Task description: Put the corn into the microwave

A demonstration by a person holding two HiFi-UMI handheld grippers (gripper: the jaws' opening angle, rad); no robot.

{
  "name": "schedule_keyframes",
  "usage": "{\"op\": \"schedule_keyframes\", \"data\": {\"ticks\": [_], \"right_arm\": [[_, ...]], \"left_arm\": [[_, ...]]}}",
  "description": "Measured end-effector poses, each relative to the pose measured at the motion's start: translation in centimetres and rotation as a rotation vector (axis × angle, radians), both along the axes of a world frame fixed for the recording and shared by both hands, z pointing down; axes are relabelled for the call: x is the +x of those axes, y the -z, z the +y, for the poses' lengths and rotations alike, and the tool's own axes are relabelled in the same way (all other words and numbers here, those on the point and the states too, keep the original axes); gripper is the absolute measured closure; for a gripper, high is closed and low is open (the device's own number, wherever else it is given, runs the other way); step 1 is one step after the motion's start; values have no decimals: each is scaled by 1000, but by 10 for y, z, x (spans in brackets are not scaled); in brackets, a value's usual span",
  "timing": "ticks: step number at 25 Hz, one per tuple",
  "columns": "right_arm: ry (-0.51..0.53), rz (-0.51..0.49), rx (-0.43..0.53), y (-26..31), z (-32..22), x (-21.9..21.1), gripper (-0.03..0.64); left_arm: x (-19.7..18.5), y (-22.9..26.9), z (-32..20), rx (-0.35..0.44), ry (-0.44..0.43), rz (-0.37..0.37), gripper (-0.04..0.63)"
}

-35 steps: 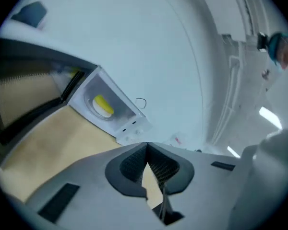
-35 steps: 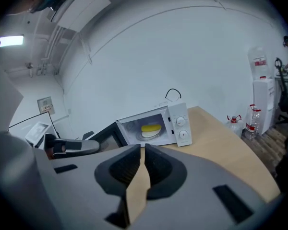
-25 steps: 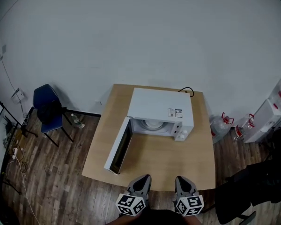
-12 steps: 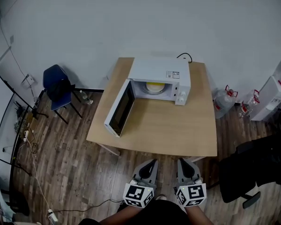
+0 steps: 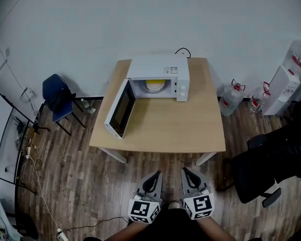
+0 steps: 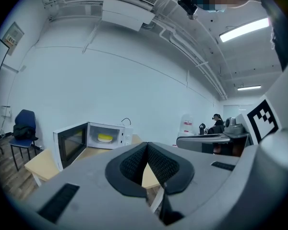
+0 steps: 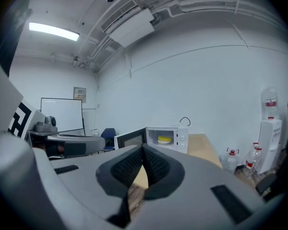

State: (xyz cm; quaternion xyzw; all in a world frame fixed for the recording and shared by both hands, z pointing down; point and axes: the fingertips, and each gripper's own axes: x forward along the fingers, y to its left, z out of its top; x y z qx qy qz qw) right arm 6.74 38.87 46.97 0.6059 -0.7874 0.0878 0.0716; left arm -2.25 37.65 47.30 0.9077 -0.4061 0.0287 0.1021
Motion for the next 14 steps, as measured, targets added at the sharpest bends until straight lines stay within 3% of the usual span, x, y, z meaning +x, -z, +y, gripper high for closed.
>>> {"op": "schedule_keyframes", "data": {"ticks": [14], "right_arm": [[-87, 78, 83, 39, 14, 20, 557]], "left_arm": [[29, 22, 22, 64, -102, 6, 583]]}}
